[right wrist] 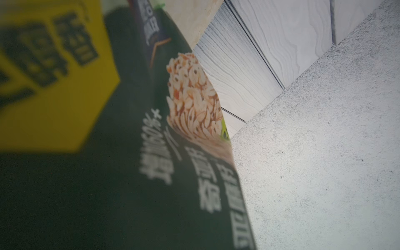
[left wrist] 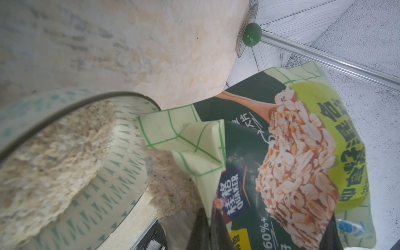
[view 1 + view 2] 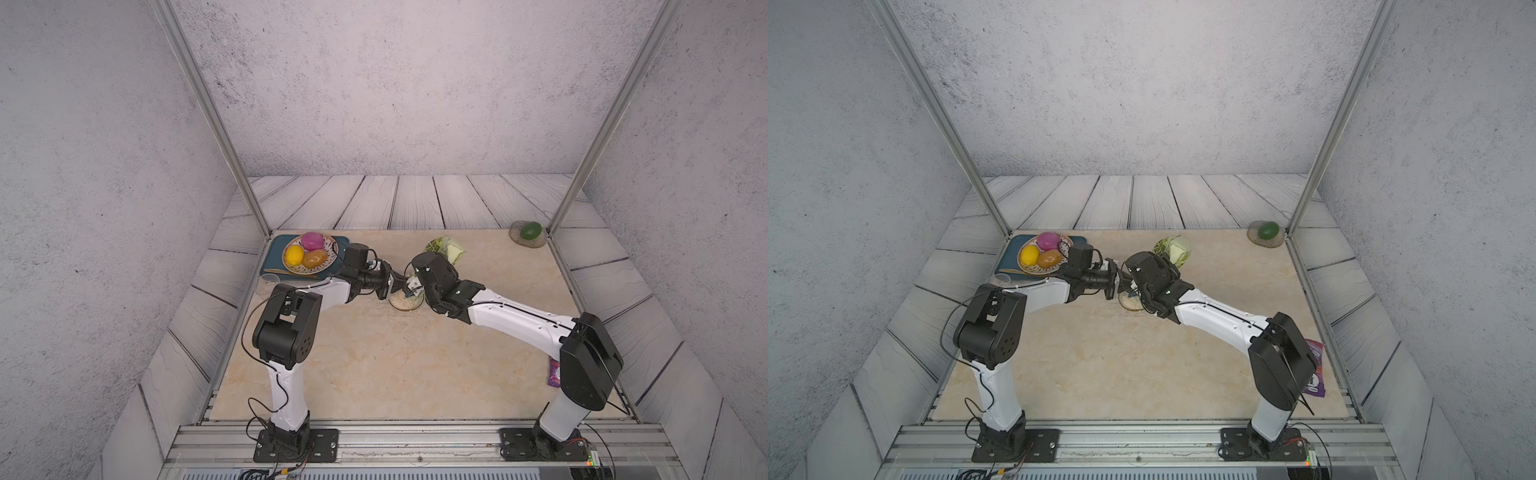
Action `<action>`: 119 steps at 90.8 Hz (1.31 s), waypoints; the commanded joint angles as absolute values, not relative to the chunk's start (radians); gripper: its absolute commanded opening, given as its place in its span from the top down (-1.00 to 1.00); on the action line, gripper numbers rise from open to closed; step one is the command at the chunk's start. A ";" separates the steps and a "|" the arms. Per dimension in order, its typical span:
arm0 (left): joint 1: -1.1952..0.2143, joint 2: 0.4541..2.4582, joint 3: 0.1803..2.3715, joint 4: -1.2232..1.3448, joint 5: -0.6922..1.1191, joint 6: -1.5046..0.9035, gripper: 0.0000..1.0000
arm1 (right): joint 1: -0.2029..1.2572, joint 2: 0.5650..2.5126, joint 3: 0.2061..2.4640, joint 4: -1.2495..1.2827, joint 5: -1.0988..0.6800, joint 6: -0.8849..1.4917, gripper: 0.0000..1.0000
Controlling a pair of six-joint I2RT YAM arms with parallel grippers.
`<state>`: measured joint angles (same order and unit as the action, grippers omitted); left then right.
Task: Pour the oats into the breakfast bowl
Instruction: Pour the oats into the bowl.
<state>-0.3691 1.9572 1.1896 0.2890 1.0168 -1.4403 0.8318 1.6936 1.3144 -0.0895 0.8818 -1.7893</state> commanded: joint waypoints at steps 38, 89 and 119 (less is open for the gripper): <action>-0.375 1.925 1.179 0.266 0.934 -1.396 1.00 | 0.807 1.618 1.342 0.046 0.918 -1.749 1.00; -0.386 1.932 1.135 0.369 0.934 -1.422 1.00 | 0.839 1.611 1.351 -0.027 0.890 -1.762 1.00; -0.371 1.917 1.212 0.272 0.897 -1.348 1.00 | 0.832 1.623 1.366 -0.021 0.884 -1.756 1.00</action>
